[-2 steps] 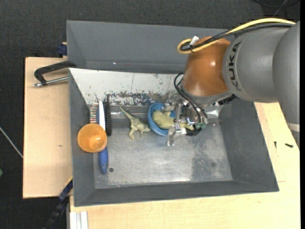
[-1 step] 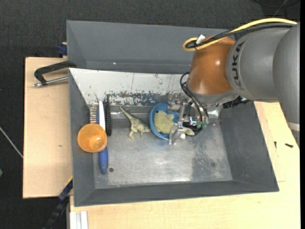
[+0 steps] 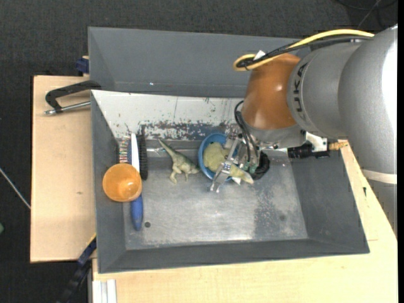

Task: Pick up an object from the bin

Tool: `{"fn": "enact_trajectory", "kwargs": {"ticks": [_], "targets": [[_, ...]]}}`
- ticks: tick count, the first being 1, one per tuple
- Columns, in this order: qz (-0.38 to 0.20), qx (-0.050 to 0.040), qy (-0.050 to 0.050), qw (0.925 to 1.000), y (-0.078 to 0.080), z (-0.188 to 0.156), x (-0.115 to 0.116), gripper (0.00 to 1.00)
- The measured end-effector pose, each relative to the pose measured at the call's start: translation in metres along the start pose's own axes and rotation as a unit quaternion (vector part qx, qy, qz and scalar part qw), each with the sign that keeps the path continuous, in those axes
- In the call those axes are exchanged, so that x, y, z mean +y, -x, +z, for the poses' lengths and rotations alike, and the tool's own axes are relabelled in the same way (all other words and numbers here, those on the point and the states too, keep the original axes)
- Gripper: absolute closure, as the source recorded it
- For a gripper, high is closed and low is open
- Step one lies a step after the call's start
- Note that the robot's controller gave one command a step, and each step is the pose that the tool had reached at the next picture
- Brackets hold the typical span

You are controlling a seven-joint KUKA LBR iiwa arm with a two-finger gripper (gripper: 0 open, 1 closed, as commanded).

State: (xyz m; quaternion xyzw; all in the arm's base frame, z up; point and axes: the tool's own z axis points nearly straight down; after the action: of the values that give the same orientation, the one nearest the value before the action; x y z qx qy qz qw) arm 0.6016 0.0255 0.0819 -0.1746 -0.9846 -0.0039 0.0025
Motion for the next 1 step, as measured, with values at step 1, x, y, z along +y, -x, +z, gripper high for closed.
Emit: {"fn": "enact_trajectory", "kwargs": {"ticks": [1], "targets": [[0.113,-0.0016,0.001,0.9935,-0.0036,0.0002,0.0043,0.0]]}}
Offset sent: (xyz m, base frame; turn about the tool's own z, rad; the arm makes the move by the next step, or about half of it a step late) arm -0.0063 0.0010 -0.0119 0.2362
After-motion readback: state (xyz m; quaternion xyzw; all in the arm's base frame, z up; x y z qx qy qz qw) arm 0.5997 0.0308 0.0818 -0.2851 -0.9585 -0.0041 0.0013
